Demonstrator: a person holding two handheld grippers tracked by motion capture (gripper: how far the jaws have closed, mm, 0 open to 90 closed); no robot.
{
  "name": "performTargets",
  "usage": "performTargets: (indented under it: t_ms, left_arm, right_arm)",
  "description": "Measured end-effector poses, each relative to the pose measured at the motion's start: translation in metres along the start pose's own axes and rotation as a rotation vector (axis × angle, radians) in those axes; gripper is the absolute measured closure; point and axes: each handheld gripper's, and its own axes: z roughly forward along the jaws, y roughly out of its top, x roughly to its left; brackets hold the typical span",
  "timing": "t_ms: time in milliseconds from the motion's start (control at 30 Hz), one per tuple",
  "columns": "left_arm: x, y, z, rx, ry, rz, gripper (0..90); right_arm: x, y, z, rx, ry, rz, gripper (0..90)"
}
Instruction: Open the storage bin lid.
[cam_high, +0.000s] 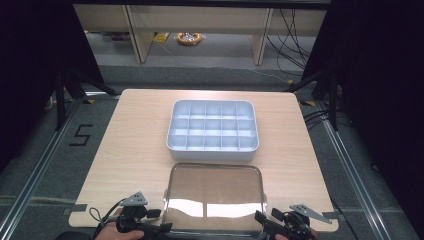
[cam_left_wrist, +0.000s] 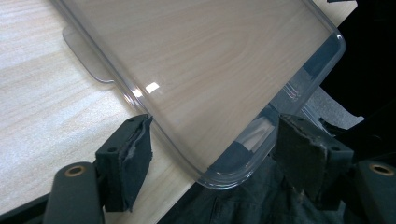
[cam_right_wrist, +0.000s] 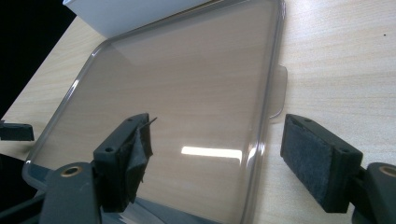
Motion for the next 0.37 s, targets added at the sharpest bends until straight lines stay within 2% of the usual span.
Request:
performTargets:
  t_ms: [33,67,133,167,233,300,333,367]
  left_arm:
    - [0.0001,-0.0001,0.0001,0.000,-0.001,0.000,27.3]
    - [0.0002,0.0000,0.0002,0.000,-0.003,0.001,27.3]
    - [0.0000,0.0000,0.0001,0.000,0.000,0.000,27.3]
    - [0.0001,-0.0001,0.0002,0.000,0.000,0.000,27.2]
    - [0.0002,0.0000,0.0003,0.000,0.001,-0.002,27.2]
    - [0.0005,0.0001,0.0003,-0.001,0.003,-0.002,27.3]
    - [0.0020,0.0002,0.0008,-0.003,-0.017,-0.003,27.3]
    - [0.0023,0.0003,0.0009,-0.007,-0.016,-0.007,27.3]
  right_arm:
    - [0.0001,0.0000,0.0000,0.000,0.001,0.002,25.6]
    - [-0.0019,0.0010,-0.0010,-0.004,0.002,-0.029,25.7]
    - [-0.0021,0.0012,-0.0011,-0.003,0.001,-0.032,25.7]
    - [0.0009,0.0005,-0.0012,0.009,0.009,0.017,25.7]
    - [-0.0026,0.0012,-0.0008,-0.006,0.000,-0.031,25.7]
    - [-0.0032,0.0014,0.0000,-0.002,0.005,-0.026,25.7]
    - [-0.0044,0.0015,0.0009,-0.006,0.012,-0.031,25.7]
    - [-0.0046,0.0015,0.0004,-0.008,0.011,-0.024,25.8]
